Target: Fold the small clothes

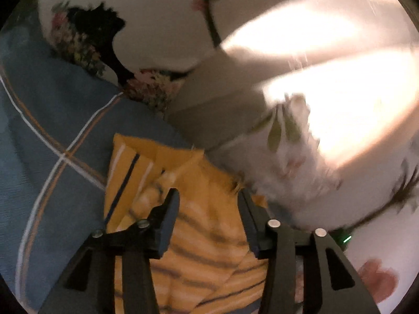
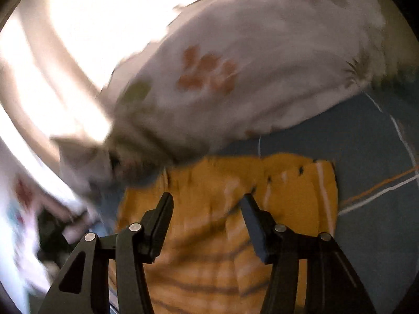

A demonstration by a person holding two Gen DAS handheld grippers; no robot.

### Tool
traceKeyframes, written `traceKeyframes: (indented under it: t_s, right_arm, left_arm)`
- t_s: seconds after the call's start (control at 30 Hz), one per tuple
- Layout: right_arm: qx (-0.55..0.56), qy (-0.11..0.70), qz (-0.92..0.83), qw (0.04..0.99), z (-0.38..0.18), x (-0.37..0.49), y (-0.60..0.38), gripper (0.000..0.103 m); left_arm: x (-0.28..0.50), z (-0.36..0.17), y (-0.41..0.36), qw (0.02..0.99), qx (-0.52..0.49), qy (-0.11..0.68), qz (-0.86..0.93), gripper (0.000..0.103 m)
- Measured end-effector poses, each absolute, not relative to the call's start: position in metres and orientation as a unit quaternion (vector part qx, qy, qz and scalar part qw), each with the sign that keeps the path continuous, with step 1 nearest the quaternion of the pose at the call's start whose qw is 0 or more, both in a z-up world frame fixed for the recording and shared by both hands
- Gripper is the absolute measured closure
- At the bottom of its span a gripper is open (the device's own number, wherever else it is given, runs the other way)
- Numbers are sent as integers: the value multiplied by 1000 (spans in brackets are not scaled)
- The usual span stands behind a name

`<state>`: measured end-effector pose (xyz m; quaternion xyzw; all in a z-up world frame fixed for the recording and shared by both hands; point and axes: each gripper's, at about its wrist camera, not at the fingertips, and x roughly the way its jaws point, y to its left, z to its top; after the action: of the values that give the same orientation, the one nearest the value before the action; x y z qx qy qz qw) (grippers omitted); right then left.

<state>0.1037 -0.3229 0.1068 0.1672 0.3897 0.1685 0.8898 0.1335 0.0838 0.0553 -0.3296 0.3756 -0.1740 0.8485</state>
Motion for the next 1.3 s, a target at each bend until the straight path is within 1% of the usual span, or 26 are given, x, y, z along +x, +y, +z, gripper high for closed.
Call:
traceKeyframes:
  t_s: [0.07,0.13,0.33,0.37,0.4,0.43,0.47,0.5,0.53,0.6,0.67,0.73,0.8,0.83,0.9,0.93,1.0,1.03,1.07,1.1,1.13,1.2,1.3]
  right_arm:
    - [92,391,150,904,102,88,-313,44]
    - [30,396,133,908,93,73,-311,44]
    - [-38,422,105,900,70,45,-326,45]
    - [-34,427,103,898,66,47,-330,55]
    - [-23,435,102,894,63,47,-336,79]
    - [-7,441,102,891,62,49,-342,90]
    - [18,445,106,889,63,51,-350,96]
    - [43,442,108,890,65,51,-359,97]
    - [51,437,100,892,68,52,-364,97]
    - [71,428,88,897,75,55,-379,97]
    - [85,431,76,895,74,58,-389,97]
    - [90,450,66,886,62,65,-394,96]
    - [88,458,61,882,54,66,-391,91]
    - [86,449,60,887,58,62,-390,89]
    - [82,421,61,901,75,52,-386,79]
    - [77,404,59,910,86,47,-384,76]
    - [42,363,56,929,110,43,-367,75]
    - [27,353,68,933,117,44,-356,75]
    - [15,350,91,932,121,49,-343,75]
    - [7,356,120,927,121,56,-327,75]
    - [4,366,144,920,118,64,-313,75]
    - [-14,393,184,901,104,86,-284,75]
    - [-34,435,190,879,76,125,-257,76]
  left_arm:
    - [122,48,77,857,-286,397,-162,56]
    - [112,40,77,857,-268,412,-158,56]
    - [80,15,76,858,-211,441,-155,51]
    - [79,10,75,857,-202,449,-152,51]
    - [79,4,75,853,-198,461,-146,51]
    - [81,0,75,849,-200,466,-146,51]
    - [84,-7,77,840,-204,480,-149,67]
    - [87,-9,78,837,-203,487,-145,82]
    - [91,-9,82,835,-200,494,-136,94]
    - [97,0,92,837,-206,492,-122,96]
    - [99,14,100,854,-180,481,-85,103]
    - [100,21,109,863,-164,475,-54,103]
    - [99,19,120,859,-180,476,-51,103]
    - [96,19,125,857,-192,474,-58,103]
    - [86,20,134,857,-213,464,-67,103]
    - [81,23,136,859,-215,459,-70,103]
    - [73,31,134,866,-214,444,-88,100]
    - [74,36,128,868,-213,438,-97,95]
    - [76,41,122,869,-214,431,-114,82]
    - [80,44,113,868,-216,428,-131,75]
    - [88,45,104,866,-218,427,-145,65]
    - [106,46,82,860,-224,424,-172,63]
    - [149,33,52,846,-227,443,-190,63]
